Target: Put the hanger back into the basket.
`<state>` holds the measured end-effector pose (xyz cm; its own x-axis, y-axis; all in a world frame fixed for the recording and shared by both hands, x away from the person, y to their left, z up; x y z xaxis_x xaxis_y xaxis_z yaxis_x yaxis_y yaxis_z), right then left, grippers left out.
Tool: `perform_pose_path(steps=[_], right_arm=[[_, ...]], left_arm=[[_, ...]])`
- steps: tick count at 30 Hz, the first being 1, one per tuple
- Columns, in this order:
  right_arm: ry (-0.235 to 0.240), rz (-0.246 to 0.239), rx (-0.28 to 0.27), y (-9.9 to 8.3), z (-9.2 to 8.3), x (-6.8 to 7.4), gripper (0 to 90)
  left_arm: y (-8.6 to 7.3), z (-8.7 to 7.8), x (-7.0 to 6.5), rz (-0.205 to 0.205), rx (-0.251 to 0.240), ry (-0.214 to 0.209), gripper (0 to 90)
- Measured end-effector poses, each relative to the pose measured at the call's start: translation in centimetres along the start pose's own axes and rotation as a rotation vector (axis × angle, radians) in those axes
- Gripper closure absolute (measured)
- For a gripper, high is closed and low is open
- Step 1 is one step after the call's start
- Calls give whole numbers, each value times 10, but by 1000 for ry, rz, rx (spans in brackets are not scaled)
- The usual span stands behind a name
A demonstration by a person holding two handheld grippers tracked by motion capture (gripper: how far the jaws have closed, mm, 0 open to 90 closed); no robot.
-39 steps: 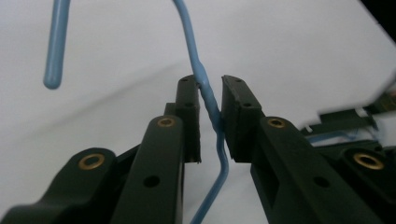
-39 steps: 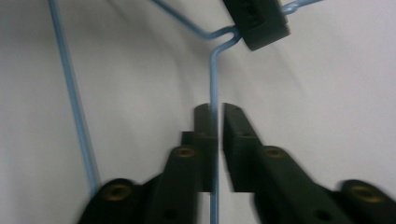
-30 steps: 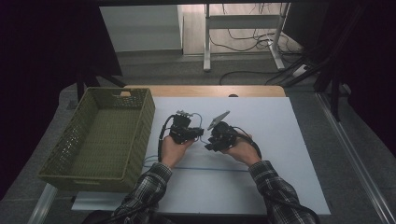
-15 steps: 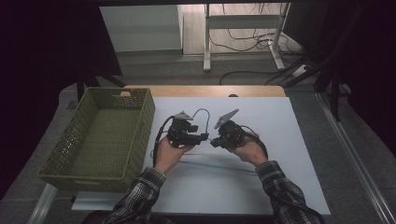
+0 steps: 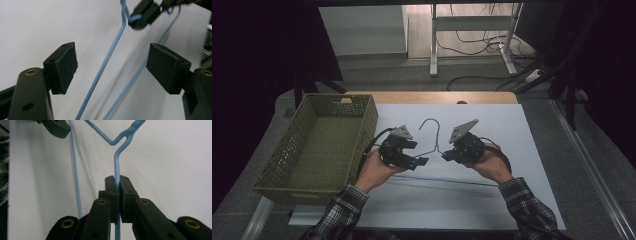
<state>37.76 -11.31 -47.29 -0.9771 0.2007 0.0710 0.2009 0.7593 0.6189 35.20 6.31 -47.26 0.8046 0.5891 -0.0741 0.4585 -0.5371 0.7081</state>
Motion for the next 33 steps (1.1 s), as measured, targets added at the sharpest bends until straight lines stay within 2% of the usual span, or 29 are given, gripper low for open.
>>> perform_pose_path(steps=[3,8,10,13,20,24,26,28,29,30,31,33], right_arm=[[12,-16,-3,1,-2,7,863],[30,-45,6,0,4,16,863],[37,-52,9,1,8,18,862],[44,-68,15,2,11,20,862],[57,-94,12,5,11,23,862],[53,-105,28,5,11,24,858],[59,-96,34,4,12,24,852],[52,-101,29,3,10,24,837],[51,-93,24,3,9,24,827],[44,-84,12,4,7,24,805],[32,-70,-2,4,4,23,778],[18,-57,-20,5,-3,23,718]], left_arm=[[-2,-3,-4,40,21,-14,320],[-3,3,-8,70,62,-19,435],[-5,6,-8,89,92,-16,499],[-6,8,-10,83,107,-35,617],[-8,8,-13,114,154,-50,806],[-9,6,-17,140,169,-72,865],[-8,4,-19,122,159,-80,868],[-6,2,-21,98,146,-106,871],[-6,2,-21,98,146,-106,871],[-4,-1,-22,74,118,-110,872],[-3,-3,-23,67,110,-123,873],[0,-8,-23,41,83,-123,873]])
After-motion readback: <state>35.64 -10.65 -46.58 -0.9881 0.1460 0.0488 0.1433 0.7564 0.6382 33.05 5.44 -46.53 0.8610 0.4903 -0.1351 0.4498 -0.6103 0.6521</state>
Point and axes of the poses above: each handheld gripper's, and its own axes: z roughly forward along the jaws, y roughly out of its top, x roughly to its left, the point moved 6 cm from there along z, roughly forward along the jaws, and after that the axes turned 7 degrees about y, right-handed, at the moved point
